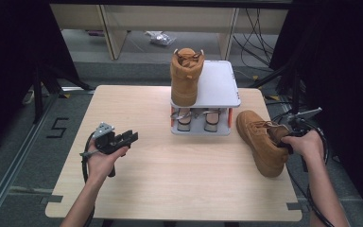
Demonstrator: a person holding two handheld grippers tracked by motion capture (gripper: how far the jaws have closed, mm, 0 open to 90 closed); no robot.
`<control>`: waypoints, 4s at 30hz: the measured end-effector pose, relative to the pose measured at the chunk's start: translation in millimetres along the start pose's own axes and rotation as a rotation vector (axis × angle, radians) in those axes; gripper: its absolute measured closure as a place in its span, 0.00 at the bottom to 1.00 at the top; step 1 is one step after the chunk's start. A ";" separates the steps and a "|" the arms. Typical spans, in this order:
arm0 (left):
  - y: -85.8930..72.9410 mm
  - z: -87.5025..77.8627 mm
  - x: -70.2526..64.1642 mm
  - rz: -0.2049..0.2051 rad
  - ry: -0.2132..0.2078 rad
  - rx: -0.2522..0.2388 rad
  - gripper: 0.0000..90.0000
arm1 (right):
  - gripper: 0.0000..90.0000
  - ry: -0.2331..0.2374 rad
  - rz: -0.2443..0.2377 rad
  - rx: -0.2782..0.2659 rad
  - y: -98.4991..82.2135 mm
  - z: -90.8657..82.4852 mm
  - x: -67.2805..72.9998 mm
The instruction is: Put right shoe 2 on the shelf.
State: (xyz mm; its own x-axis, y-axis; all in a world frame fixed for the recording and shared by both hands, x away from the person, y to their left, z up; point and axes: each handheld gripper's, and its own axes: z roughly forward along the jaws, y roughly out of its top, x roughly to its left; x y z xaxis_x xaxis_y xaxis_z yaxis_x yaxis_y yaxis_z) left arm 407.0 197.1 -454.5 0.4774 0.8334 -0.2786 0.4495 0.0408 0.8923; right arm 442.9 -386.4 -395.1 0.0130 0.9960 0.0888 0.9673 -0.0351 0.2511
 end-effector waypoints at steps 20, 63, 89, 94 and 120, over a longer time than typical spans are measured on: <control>-1.1 1.2 1.1 -0.010 0.003 0.001 0.75 | 0.90 0.059 0.147 -0.007 1.4 -1.5 -6.8; -4.1 -0.8 8.2 -0.042 0.023 -0.005 0.74 | 0.91 0.233 0.288 -0.083 5.7 -18.5 -23.0; -4.5 -2.9 12.2 -0.055 0.033 -0.002 0.74 | 0.91 0.254 0.341 -0.163 12.8 -27.3 -28.7; -5.3 -2.3 12.7 -0.061 0.029 0.005 0.73 | 0.91 0.265 0.337 -0.151 15.1 -28.9 -29.6; -5.9 -2.7 13.8 -0.063 0.042 -0.002 0.73 | 0.91 0.294 0.392 -0.206 22.2 -38.9 -33.3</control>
State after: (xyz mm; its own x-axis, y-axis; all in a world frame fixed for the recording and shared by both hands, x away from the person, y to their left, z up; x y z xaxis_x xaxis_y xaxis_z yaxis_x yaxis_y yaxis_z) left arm 408.9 209.8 -462.7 0.4156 0.8517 -0.3192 0.4758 0.0955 0.8743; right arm 454.2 -423.6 -355.0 0.2638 0.8408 0.4727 0.8341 -0.4450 0.3260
